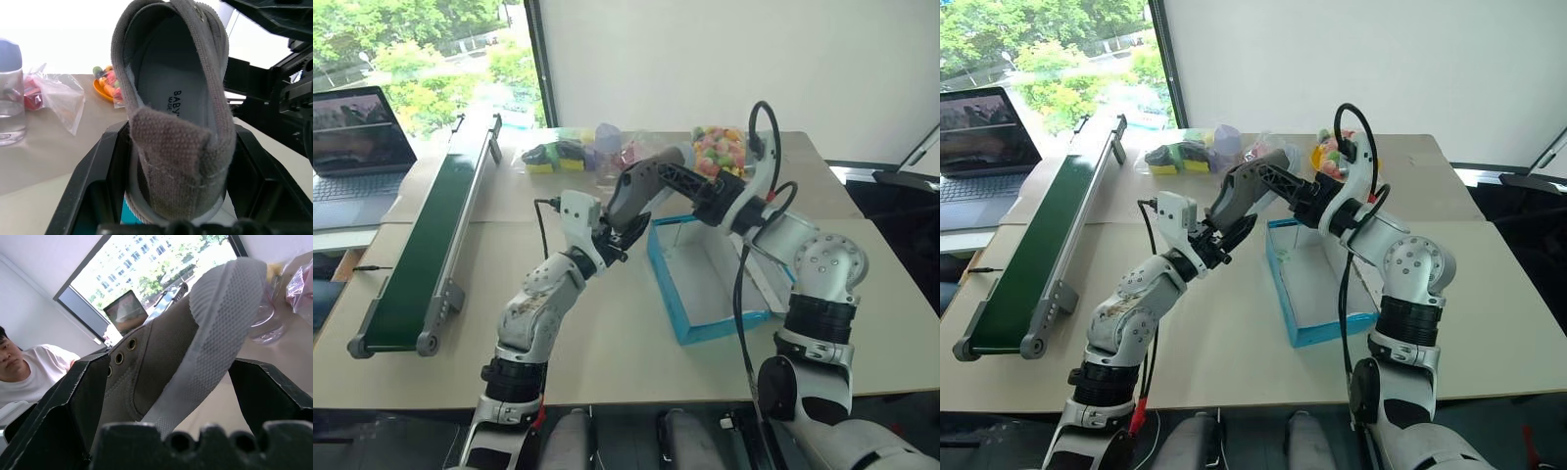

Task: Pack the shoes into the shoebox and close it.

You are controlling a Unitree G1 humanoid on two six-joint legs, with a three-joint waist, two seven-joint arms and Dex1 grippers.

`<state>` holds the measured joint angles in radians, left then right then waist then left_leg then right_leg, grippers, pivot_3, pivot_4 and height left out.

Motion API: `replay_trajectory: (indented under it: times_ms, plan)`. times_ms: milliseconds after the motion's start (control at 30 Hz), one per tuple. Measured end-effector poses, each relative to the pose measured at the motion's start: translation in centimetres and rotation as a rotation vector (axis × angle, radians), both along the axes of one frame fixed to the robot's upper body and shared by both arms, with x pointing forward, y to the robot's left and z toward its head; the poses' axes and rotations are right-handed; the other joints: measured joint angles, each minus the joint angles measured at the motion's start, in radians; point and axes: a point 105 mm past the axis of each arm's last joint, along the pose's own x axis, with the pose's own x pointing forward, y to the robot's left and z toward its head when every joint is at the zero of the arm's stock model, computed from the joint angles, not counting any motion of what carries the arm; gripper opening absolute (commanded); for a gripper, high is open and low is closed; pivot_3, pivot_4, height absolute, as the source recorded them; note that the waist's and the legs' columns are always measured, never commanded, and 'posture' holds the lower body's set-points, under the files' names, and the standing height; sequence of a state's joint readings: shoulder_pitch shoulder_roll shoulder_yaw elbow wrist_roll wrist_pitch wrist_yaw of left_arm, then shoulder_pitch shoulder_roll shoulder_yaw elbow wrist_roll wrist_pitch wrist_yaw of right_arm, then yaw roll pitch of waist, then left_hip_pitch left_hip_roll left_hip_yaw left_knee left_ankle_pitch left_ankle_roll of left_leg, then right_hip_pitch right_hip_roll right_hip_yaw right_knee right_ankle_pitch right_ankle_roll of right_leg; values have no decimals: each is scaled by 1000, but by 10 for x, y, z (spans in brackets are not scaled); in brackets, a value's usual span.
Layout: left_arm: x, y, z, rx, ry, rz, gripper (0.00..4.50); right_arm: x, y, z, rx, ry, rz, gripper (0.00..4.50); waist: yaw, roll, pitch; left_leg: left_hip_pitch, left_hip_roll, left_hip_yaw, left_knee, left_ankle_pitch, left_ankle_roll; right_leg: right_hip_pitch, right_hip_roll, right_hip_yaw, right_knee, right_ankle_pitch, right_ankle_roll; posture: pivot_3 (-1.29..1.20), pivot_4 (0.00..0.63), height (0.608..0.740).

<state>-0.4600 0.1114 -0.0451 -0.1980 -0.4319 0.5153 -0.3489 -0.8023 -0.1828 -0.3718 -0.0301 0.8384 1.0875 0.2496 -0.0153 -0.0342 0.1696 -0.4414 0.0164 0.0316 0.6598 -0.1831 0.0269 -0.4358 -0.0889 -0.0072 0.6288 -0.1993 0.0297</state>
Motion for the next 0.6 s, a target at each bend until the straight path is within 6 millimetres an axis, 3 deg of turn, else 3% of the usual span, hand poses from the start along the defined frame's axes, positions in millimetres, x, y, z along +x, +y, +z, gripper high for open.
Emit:
replay_trajectory:
  times_ms: [200,233,267,467,600]
  plan:
    - [0,3,7,19,-13,0,2366,2,-7,0,8,2,-37,4500,1,0,0,0,0,0,0,0,0,0,0,1,-1,0,0,0,150,740]
    - [-1,2,8,20,-15,-2,2361,3,-7,0,10,1,-40,3994,1,0,0,0,0,0,0,0,0,0,0,1,-1,0,0,0,150,740]
    - [-1,1,8,20,-15,-4,2361,3,-7,0,14,0,-42,3879,1,0,0,0,0,0,0,0,0,0,0,1,-1,0,0,0,150,740]
    - [-5,-2,6,15,8,-14,2361,5,-8,1,34,-1,-56,1799,1,0,0,0,0,0,0,0,0,0,0,1,-1,0,0,0,150,740]
    - [-5,-3,2,16,33,-16,2361,6,-5,-2,40,9,-48,692,1,0,0,0,0,0,0,0,0,0,0,1,-1,0,0,0,150,740]
